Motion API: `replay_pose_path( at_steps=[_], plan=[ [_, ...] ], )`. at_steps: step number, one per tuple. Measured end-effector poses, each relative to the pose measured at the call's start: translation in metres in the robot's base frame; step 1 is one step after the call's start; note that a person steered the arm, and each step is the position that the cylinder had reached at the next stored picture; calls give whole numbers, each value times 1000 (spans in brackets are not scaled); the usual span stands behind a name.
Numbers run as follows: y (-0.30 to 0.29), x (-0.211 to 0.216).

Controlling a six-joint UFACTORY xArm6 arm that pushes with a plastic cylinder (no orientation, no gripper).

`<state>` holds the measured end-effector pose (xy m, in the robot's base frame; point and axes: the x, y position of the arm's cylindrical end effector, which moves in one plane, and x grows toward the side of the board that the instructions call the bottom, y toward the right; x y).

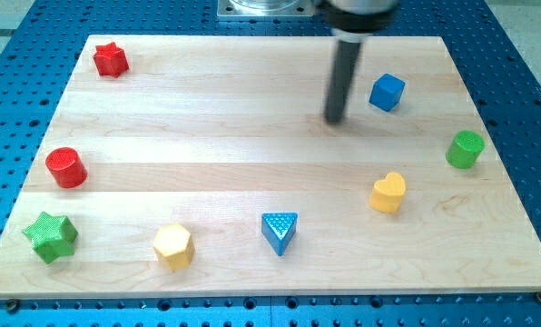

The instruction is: Place the red star and cube horizontal to each other

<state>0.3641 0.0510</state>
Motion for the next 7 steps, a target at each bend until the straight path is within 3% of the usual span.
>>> replay_pose_path(
  at_steps=[1, 2, 3, 5, 7],
  plan=[
    [-156, 1],
    [-284, -26],
    [-355, -54],
    [-326, -144],
    [-229, -75]
  ],
)
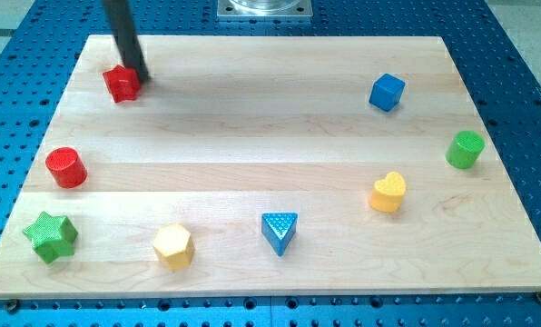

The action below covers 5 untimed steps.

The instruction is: Place the red star and cube horizontal to each other

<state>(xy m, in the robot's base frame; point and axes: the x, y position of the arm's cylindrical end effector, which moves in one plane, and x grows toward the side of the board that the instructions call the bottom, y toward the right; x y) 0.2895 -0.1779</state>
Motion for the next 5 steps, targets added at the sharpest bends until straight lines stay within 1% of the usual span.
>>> replay_pose_path(
  at_steps=[1, 2, 3, 4, 5],
  plan=[
    [-51, -38],
    [-104, 31],
    [-37, 37],
    [53, 36],
    [74, 102]
  ],
)
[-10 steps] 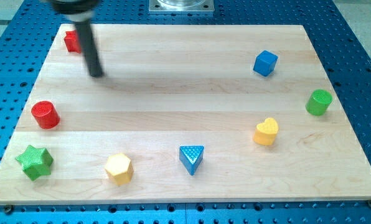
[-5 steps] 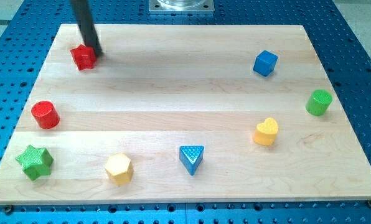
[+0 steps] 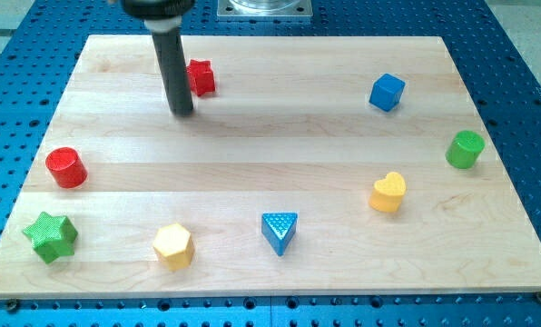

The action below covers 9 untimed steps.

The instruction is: Place the red star and cube horizontal to each other

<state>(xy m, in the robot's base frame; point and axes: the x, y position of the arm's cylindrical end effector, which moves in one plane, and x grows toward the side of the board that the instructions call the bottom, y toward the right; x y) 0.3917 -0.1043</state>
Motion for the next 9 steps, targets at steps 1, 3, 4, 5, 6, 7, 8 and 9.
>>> replay_pose_path(
  at_steps=[1, 3, 4, 5, 6, 7, 8, 9],
  plan=[
    [128, 9],
    [307, -27],
    [308, -32],
    [269, -46],
    [279, -48],
    [306, -73],
    [225, -76],
    [215, -68]
  ],
)
